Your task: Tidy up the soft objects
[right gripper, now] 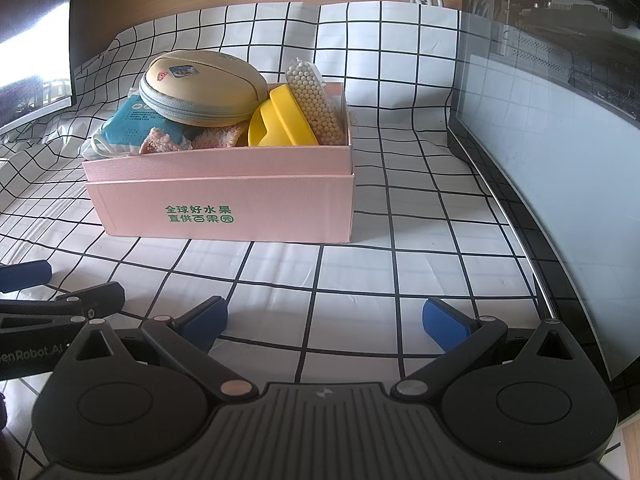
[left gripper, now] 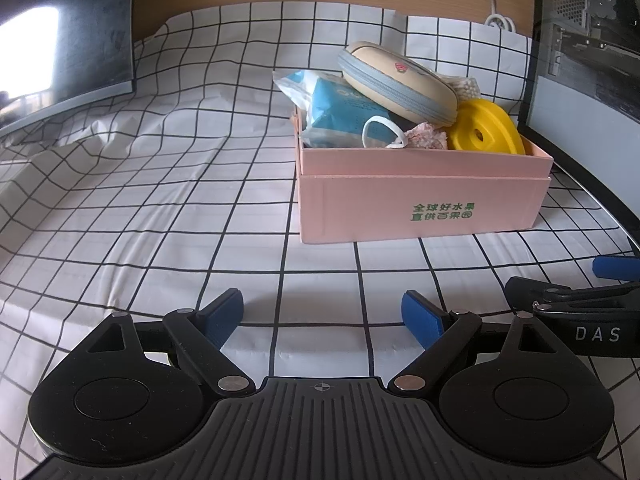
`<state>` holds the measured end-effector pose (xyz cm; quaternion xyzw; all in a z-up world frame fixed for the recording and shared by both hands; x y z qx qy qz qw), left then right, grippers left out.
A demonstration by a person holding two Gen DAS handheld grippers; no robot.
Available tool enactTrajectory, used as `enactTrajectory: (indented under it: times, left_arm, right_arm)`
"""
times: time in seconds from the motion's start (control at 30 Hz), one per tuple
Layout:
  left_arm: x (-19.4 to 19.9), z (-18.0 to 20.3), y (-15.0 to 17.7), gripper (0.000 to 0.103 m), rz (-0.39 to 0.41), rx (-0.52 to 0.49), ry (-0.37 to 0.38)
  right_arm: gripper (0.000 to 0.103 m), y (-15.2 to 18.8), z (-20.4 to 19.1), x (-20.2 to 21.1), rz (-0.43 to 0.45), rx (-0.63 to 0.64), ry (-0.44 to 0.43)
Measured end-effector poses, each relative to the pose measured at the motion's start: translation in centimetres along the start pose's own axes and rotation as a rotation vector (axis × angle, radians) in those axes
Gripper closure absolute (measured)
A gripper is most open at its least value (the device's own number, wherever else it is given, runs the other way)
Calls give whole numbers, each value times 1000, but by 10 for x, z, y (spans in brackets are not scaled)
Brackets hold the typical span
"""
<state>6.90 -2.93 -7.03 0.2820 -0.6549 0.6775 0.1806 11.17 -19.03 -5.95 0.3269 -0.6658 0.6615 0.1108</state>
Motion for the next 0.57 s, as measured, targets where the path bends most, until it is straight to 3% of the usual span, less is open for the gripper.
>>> enactTrajectory:
  times: [0.57]
  left_arm:
    - [0, 1, -1, 15, 2, -8, 8]
  right_arm:
    - [0, 0, 0, 0, 0, 0, 0]
Point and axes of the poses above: each gripper's, at about its wrist camera, not at the fingertips, and x roughly against the way its jaws point, z to its right, y to its underside, the point moved 8 cm from there along -x, roughly the way its jaws point, and after that the axes turned 5 degrees about -y, right-handed, at the moved point
